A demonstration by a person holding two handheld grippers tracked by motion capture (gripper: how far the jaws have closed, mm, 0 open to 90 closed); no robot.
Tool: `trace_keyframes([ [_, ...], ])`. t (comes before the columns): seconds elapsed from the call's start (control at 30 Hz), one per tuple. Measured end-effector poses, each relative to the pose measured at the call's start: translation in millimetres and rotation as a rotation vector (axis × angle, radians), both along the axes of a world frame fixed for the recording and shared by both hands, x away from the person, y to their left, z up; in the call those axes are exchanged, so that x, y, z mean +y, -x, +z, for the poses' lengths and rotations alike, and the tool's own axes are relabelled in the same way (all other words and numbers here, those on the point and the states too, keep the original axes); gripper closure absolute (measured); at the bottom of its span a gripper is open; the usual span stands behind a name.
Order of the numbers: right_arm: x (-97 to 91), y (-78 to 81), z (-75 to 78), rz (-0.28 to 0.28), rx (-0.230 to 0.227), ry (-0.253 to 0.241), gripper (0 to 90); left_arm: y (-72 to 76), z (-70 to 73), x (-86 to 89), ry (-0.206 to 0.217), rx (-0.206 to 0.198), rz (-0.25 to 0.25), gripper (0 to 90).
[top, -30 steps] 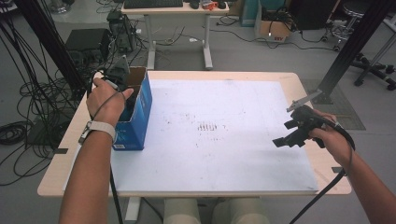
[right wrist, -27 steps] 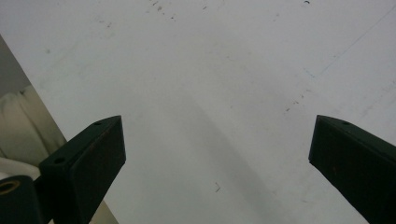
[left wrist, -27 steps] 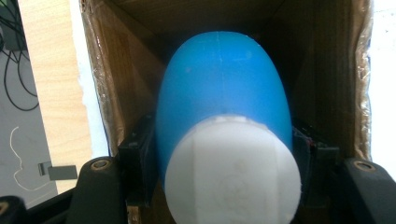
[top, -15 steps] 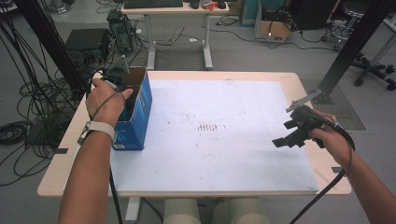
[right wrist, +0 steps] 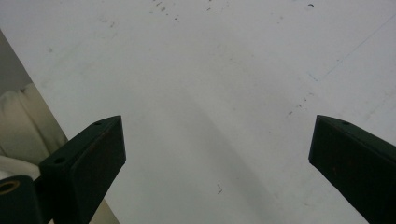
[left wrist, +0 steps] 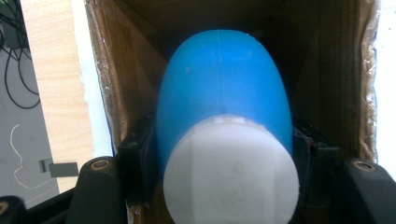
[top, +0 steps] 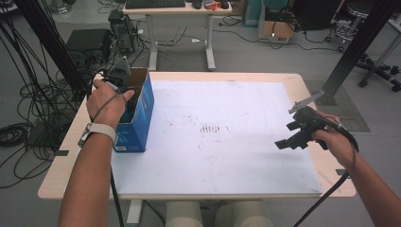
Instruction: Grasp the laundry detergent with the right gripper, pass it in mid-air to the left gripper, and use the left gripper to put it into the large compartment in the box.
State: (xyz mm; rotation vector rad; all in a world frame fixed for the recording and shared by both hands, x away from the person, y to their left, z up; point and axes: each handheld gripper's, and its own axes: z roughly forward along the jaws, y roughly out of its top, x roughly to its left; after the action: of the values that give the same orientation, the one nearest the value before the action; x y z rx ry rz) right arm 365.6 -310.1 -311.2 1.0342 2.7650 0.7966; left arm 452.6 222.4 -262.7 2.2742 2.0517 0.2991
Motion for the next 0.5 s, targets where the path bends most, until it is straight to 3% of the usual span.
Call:
trace_keyframes([
  [0.4, -0.1, -0.3, 1.3, 0.002, -0.003, 0.000, 3.8, 0.4, 0.0, 0.4, 0.003, -0.002, 0.000, 37.2],
  [0.5, -0.8, -2.0, 0.1, 0.029, -0.024, -0.006, 3.8, 0.4, 0.0, 0.3, 0.001, -0.003, 0.002, 37.2],
])
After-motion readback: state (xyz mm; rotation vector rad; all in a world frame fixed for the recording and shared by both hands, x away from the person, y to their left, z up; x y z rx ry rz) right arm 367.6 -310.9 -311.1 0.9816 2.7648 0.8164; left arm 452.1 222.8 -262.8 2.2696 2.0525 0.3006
